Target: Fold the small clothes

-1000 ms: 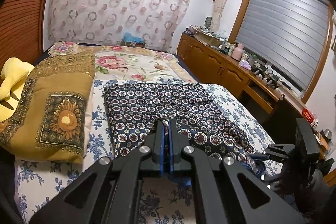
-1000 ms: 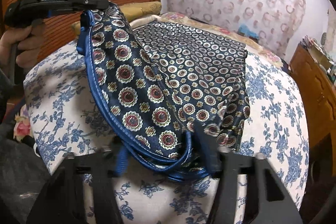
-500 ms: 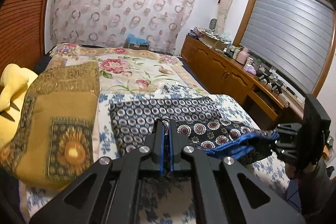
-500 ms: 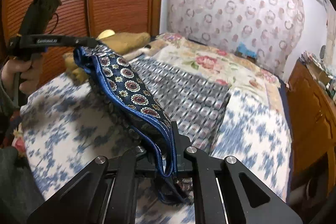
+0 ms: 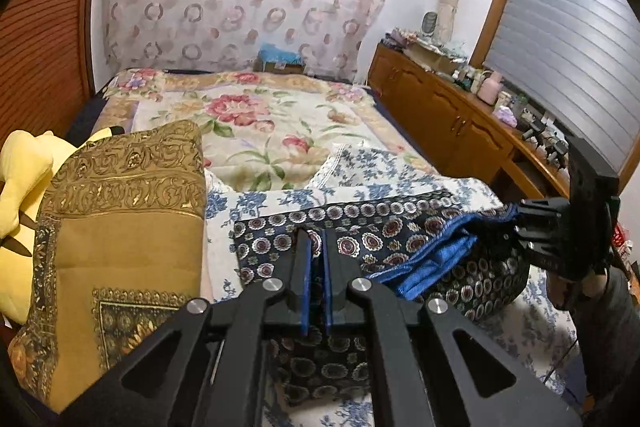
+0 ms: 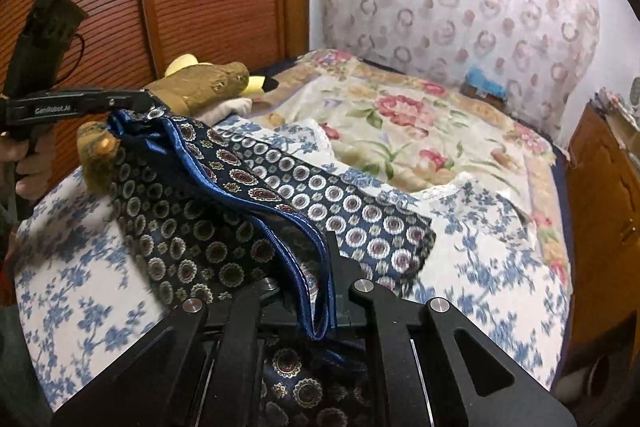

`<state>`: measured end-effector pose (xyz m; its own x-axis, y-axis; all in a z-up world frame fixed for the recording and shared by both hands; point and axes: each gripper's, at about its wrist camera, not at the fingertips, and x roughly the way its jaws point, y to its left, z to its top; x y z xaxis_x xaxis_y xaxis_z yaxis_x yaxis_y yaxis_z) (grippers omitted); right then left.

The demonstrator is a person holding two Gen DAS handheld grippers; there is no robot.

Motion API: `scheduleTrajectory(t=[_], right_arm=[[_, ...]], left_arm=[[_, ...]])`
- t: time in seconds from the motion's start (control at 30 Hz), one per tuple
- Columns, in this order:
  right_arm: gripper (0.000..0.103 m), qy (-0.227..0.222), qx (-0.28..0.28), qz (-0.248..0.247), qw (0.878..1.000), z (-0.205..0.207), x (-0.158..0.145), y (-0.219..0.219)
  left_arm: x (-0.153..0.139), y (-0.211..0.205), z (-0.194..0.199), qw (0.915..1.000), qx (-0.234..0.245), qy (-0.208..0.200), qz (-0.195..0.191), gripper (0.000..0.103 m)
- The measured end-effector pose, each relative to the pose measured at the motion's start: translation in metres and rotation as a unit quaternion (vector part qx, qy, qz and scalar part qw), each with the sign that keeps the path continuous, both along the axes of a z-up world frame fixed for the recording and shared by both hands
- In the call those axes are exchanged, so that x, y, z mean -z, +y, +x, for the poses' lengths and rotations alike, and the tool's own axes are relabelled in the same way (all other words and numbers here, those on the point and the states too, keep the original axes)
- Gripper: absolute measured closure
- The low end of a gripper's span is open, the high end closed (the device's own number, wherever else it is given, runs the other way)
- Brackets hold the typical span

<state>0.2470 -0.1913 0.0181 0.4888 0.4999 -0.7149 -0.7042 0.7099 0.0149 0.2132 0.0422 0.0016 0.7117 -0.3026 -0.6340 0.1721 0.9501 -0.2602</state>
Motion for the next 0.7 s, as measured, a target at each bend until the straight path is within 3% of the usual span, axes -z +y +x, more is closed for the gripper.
scheduleTrajectory(t=[0.13, 0.23, 0.27, 0.6, 0.63, 0.7], right_arm=[[0.098, 0.016, -0.006, -0.001, 1.0, 0.02, 0.014, 0.006], [0.098, 0.023, -0.01, -0.007, 1.0, 0.029, 0.023, 0.012], [0.098, 0.024, -0.01, -0.009, 1.0, 0.032, 0.024, 0.013], [0.097, 0.025, 0.007, -0.016, 1.0, 0.056, 0.03, 0.019], [0.096, 0.02, 0.015, -0.018, 1.0, 0.058, 0.028, 0.019], [0.072, 0.009, 0.029, -0.019, 0.999, 0.059, 0.024, 0.016]], left_arm=[[0.009, 0.005, 0.005, 0.9998, 0.007, 0.018, -0.001, 0.091], [0.016, 0.005, 0.006, 0.9995, 0.011, 0.029, 0.01, 0.074], [0.017, 0.005, 0.006, 0.9994, 0.006, 0.028, 0.017, 0.062], [0.022, 0.01, 0.008, 0.9992, -0.008, 0.032, 0.022, 0.056], [0.024, 0.011, 0.011, 0.9991, -0.009, 0.035, 0.023, 0.056], [0.031, 0.008, 0.018, 0.9984, -0.01, 0.045, 0.034, 0.056]])
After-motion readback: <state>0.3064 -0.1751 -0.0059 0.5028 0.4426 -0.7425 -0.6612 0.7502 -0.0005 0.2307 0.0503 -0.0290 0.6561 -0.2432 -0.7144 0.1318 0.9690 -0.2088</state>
